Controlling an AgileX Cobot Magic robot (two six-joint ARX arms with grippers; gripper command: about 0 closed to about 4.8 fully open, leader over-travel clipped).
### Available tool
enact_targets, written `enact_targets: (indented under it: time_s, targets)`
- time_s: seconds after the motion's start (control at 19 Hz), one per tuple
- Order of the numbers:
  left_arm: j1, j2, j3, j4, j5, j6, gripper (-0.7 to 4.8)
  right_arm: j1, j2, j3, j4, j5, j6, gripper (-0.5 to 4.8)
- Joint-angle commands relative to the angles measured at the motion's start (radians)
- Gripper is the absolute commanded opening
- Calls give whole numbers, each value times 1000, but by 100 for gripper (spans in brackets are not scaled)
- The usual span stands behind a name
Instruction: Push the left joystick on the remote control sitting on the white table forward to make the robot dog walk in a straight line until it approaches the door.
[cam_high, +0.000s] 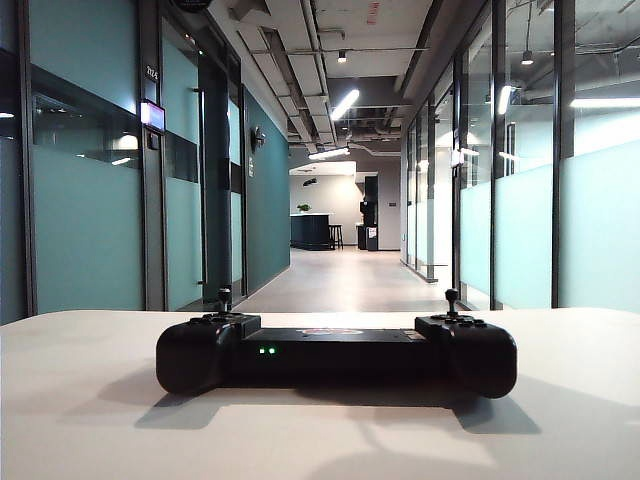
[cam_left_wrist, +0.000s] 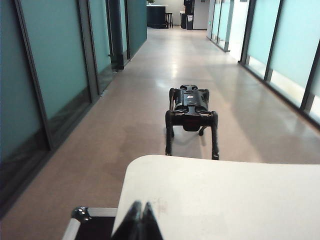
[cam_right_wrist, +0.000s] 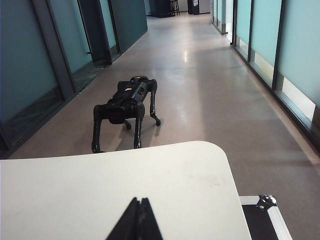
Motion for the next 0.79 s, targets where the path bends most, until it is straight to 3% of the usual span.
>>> enact_targets:
  time_s: [0.05, 0.47, 0.79]
  targets:
    - [-1, 0, 3, 12, 3, 18, -5, 1, -3, -5, 19, 3, -2, -1]
    - [-1, 0, 11, 13, 0, 2, -5, 1, -3, 0, 45, 4, -26, -1]
    - [-5, 19, 126, 1, 2, -61, -5, 2, 60, 200, -19, 0, 24, -2]
